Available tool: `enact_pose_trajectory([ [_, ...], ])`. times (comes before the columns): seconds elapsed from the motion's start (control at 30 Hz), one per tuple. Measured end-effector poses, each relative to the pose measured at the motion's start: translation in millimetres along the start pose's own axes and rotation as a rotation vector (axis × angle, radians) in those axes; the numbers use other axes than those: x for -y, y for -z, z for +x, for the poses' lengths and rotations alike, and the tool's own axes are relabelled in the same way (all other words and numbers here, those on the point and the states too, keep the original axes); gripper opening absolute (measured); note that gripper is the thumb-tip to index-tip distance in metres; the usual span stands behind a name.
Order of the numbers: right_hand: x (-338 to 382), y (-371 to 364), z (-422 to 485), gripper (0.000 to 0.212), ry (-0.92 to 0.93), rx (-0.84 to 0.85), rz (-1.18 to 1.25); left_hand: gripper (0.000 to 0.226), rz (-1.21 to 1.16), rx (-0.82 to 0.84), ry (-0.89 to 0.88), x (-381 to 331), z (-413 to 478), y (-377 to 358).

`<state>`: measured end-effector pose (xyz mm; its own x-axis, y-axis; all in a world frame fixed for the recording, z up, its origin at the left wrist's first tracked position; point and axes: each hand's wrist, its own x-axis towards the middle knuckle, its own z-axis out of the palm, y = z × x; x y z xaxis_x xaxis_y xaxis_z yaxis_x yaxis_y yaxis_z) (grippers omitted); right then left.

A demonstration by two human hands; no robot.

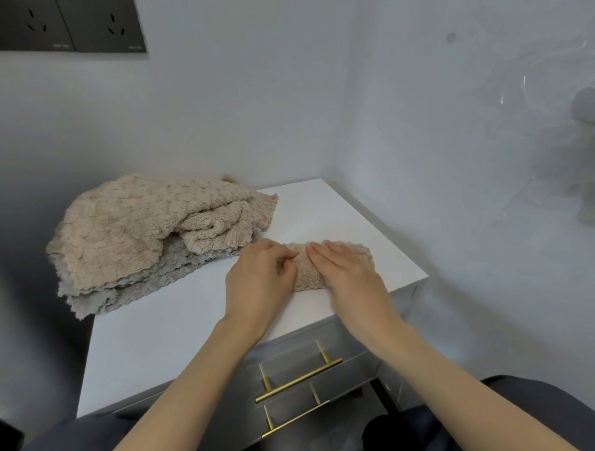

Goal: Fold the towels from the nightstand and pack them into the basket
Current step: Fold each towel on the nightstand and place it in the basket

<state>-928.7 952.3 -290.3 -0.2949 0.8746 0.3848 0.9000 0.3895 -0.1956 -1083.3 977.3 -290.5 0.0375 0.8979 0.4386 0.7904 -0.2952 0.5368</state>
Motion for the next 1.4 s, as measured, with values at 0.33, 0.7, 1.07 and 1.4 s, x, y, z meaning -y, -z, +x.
enact_pose_trajectory([
  [0.33,-18.5,6.4,-14.1,0.059,-0.052,0.156,-0.177,0.026,0.121,0.019,-0.062,4.2,-3.0,0.2],
  [0.7,-29.4,18.5,-12.9,0.057,0.07,0.137,-0.238,0.051,0.255,0.163,-0.175,17.0,-6.2,9.5],
  [1.07,-41.1,31.5,-5.7,0.02,-0.079,0.212,0.149,0.038,-0.226,0.348,-0.003,16.3,4.1,18.0],
  [1.4,-45.1,33.5,15.2,0.033,-0.201,0.376,0.281,0.05,-0.089,0.361,0.125,4.3,15.9,7.1],
])
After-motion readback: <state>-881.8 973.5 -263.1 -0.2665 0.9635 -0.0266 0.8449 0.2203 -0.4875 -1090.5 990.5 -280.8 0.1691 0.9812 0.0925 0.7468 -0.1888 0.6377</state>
